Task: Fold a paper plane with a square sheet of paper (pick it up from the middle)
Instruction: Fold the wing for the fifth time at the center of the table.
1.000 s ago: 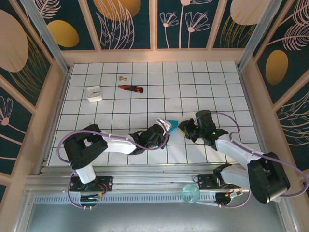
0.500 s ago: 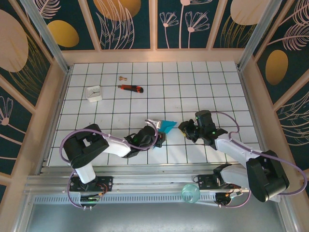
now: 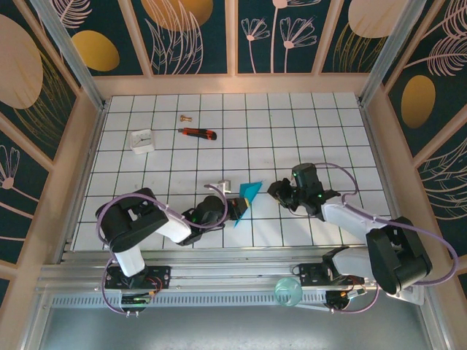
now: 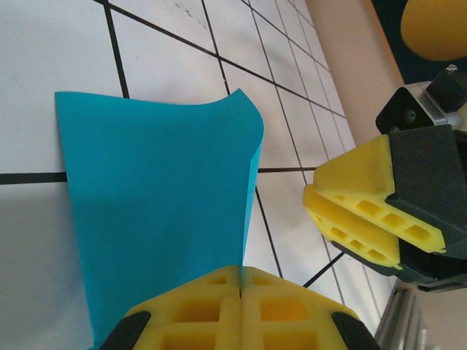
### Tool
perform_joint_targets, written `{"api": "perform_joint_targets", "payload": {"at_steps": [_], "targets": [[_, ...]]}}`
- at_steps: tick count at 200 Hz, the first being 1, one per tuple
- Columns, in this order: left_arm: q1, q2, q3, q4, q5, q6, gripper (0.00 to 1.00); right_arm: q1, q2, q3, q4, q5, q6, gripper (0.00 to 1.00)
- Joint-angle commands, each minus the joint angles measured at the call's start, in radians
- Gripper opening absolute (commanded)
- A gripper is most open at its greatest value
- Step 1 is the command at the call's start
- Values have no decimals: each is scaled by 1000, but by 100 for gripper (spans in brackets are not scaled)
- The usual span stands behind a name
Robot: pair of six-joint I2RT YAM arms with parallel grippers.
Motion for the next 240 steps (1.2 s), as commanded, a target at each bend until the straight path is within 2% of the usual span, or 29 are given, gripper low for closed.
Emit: {"api": "perform_joint_targets", "payload": {"at_steps": [1, 45, 126, 179, 240], "targets": [[9, 28, -9, 102, 17, -90, 0, -2, 18, 35, 39, 15, -112, 27], [8, 72, -36, 153, -2, -177, 0, 1, 30, 60, 44, 16, -177, 27], [8, 157, -82, 262, -13, -328, 0, 15, 100, 102, 62, -23, -201, 26], [8, 148, -78, 188, -19, -341, 0, 80, 205, 181, 67, -59, -265, 25], [8, 152, -68, 129, -16, -353, 0, 183, 371, 230, 141, -99, -259, 15]]}}
